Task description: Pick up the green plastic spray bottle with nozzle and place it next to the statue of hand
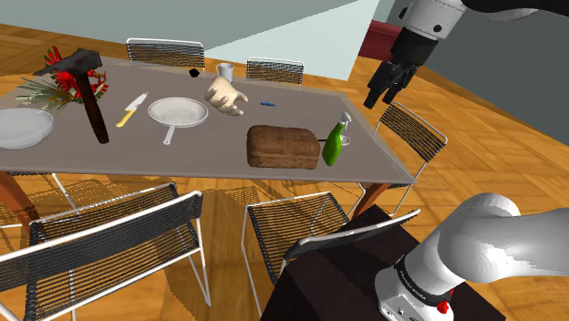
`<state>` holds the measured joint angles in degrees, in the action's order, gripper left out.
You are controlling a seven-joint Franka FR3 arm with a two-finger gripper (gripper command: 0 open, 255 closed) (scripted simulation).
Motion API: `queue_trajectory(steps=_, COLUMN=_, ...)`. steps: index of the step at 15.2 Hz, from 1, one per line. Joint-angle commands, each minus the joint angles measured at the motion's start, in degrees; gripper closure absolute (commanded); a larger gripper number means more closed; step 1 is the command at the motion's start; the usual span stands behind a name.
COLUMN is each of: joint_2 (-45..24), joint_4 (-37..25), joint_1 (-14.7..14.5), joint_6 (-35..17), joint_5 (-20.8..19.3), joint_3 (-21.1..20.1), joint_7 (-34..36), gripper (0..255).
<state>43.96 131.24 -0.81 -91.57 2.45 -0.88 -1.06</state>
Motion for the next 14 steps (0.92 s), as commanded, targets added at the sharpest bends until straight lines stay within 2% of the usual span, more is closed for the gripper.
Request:
queue_trajectory(steps=1, joint_2=0.00, joint_4=0.00, joint_1=0.00, joint_6=0.00, joint_5=0.00, joint_3=0.00, joint_7=0.00, gripper=0)
queue_trajectory(steps=8, joint_2=0.58, joint_4=13.29, joint_1=3.99, joint_6=-19.13, joint_5=-2.56, joint_3=0.68, joint_7=3.18, gripper=0)
queue_trajectory(steps=14, joint_2=-3.62, joint_4=21.45, joint_1=8.04, joint_6=-37.01, joint_5=-5.02, joint_3=1.39, joint_7=6.46, gripper=0)
